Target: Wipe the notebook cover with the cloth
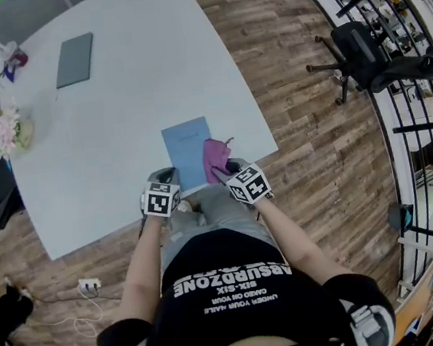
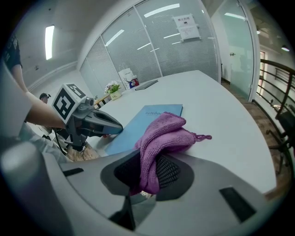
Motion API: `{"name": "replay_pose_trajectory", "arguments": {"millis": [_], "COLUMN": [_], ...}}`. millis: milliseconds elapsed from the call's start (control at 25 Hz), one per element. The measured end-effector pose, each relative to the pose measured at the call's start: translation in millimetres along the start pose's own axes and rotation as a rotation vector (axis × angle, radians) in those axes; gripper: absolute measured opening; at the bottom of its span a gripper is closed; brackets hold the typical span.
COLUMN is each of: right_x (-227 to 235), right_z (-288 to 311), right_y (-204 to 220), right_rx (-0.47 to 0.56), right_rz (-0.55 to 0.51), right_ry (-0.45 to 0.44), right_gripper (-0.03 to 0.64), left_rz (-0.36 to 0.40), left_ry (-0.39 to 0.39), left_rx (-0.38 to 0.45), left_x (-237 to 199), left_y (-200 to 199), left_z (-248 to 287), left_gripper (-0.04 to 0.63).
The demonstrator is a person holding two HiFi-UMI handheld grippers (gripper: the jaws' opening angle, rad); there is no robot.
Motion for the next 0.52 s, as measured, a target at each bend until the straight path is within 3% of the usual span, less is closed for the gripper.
{"name": "replay_pose_trajectory", "arguments": {"millis": [520], "right_x": [1.1], "right_z": [-1.3], "right_y": [-1.9], "right_rx": [-0.006], "right_rz": [-0.016], "right_ry": [-0.002], "right_gripper": [0.084], "left_rz": [0.000], "left_ry": [0.004], "left_rx": [0.003], "left_x": [0.9], "left_y": [-0.7], "left_z": [0.5], "left_gripper": [0.017]}}
Point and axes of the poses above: the fingertips, and each gripper's own axes: z forward along the fingers, x to its right, y out of its underside, the point moved 8 cm from there along -z, backward along the fingers, and after that the axes turned 11 degrees about y, right-handed, at the moved point
